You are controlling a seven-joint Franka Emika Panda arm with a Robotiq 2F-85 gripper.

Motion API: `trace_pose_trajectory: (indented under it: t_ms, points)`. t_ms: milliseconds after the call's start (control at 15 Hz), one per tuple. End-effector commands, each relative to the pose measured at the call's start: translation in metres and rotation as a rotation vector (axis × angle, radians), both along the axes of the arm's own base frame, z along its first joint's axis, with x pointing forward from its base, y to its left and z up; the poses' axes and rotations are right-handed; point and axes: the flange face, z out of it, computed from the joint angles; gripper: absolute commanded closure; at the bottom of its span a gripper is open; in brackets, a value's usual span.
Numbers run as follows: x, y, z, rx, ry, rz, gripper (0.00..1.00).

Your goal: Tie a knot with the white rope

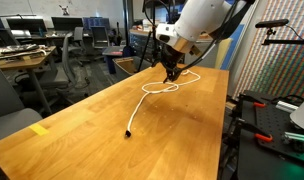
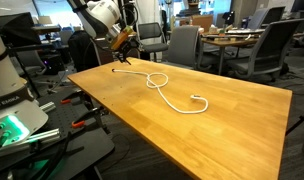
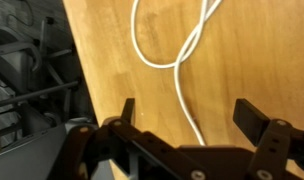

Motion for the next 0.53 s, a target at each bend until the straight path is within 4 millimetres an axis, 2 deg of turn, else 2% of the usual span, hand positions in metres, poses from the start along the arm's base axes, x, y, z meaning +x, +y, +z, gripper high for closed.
trace_pose_trajectory:
  t_ms: [0,200,333,400,467]
  points:
    - [-0.008,-0.022,-0.032,0.092,0.152,0.06,0.0]
    - [-0.013,-0.032,-0.085,0.083,0.291,0.085,0.0]
    - [-0.023,-0.028,-0.117,0.03,0.389,0.093,0.0]
    - [-0.026,-0.023,-0.128,-0.006,0.44,0.092,0.0]
    - [-0.024,-0.034,-0.111,0.025,0.374,0.068,0.0]
